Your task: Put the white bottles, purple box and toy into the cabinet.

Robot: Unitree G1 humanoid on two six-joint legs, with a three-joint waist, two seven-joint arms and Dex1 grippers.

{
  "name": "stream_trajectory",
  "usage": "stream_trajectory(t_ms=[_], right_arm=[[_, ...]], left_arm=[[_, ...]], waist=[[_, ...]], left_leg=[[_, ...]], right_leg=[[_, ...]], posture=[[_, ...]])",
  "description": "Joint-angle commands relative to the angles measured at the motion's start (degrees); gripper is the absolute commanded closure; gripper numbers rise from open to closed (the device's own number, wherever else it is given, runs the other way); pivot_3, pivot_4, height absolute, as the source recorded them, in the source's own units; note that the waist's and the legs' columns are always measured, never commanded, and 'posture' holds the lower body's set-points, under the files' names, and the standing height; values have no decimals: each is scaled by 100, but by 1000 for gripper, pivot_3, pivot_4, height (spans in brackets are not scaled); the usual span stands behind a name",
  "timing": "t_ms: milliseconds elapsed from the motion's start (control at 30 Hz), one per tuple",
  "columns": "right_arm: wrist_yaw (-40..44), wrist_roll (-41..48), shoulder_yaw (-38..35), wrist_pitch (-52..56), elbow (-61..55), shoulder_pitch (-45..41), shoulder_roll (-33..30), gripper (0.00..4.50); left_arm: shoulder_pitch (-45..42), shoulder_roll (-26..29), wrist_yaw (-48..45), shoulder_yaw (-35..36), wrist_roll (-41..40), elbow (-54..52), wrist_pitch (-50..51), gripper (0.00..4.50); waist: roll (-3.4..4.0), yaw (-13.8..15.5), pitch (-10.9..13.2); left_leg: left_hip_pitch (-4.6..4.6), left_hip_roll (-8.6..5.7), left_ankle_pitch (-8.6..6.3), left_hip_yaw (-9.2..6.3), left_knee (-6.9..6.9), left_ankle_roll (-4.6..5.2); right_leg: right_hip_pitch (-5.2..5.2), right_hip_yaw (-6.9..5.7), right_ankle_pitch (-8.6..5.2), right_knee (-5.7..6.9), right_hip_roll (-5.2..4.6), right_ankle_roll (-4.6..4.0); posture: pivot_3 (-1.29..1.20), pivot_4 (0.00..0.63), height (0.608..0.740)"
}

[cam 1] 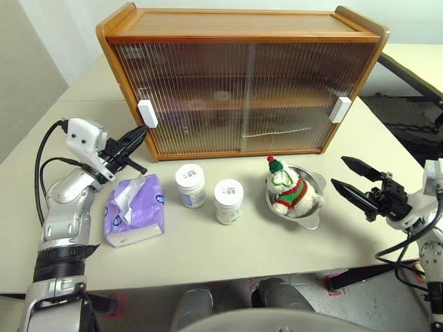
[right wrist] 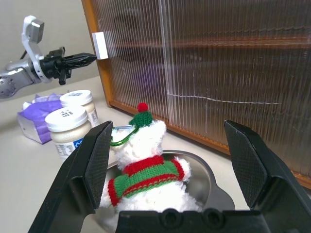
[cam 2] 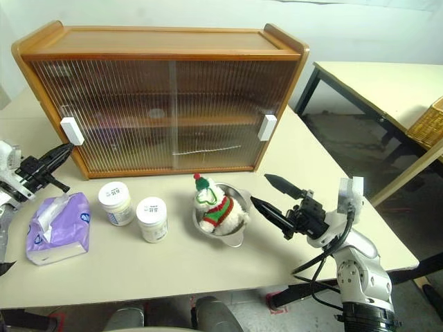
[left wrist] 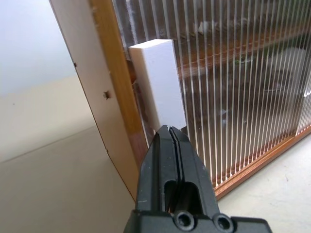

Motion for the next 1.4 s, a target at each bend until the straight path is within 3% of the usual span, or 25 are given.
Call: stream_trajectory(t_ms=[33,800,1400], right_arm=[[-151,-198,205,-100,-215,38,149,0],[124,-437,424,-467,593,-680,162,0],[160,-473,430,-545,610,-586,151,0]], left_arm=[[-134,-85,81,-175,211,198,-211,4477],[-20,-44,510,-108,471,366,-629,4477],[-1005,-334,320,-821,671,717,-705,4477]], waist=[[0,2,-7],[5,111,-13],[5,173,-14]], left_leg=[[1,0,-1,-1,1,2],[-5,-4,-8,-2,63,15],[-8,-7,-10,-2,87,18]], right_leg=[[0,0,8,-1,0,-15],[8,-5,23,1,0,-18],[21,-8,31,-1,-1,-12]], posture=[[-115,0,740],[-56,0,740],[-93,0,740]])
